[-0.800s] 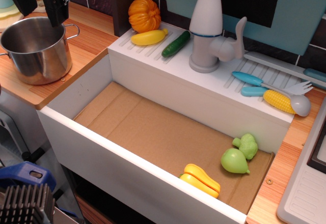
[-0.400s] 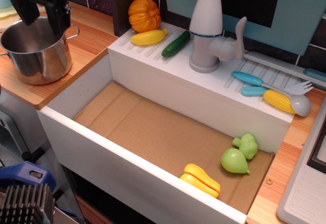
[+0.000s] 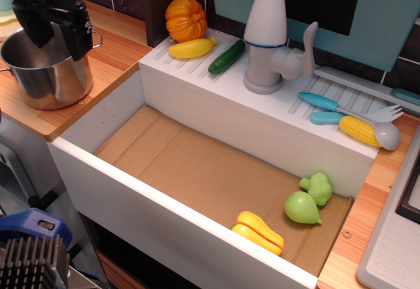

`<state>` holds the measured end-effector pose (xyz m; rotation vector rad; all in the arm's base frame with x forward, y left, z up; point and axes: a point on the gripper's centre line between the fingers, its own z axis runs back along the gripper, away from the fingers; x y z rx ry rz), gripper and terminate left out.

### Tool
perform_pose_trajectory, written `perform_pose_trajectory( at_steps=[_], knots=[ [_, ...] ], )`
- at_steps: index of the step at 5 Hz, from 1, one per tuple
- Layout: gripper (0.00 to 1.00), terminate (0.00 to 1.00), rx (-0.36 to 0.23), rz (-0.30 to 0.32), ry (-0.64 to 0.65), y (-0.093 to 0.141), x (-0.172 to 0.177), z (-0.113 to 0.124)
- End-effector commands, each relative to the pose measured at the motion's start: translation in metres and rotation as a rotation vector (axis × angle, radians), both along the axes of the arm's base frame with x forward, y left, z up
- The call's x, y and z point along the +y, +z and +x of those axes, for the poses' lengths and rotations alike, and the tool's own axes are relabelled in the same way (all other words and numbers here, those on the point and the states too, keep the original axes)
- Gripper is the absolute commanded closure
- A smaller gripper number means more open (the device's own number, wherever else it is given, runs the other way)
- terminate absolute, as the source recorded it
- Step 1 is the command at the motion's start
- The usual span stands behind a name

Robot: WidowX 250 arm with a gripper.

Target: Put pot or pan in sink

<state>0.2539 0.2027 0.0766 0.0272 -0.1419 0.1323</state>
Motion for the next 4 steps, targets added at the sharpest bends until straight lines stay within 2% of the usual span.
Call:
perform_pose_trajectory(
  at_steps=[1, 2, 3, 4],
  knots=[
    [0.0, 0.0, -0.051, 0.005, 0.012, -0.011, 0.002, 0.002],
    [0.0, 0.0, -0.064, -0.007, 0.008, -0.024, -0.003, 0.002],
    [1.0, 0.0, -0.095, 0.027, 0.0, -0.032, -0.005, 0.0],
    [1.0, 0.0, -0.101, 0.022, -0.013, -0.04, -0.007, 0.0]
  ],
)
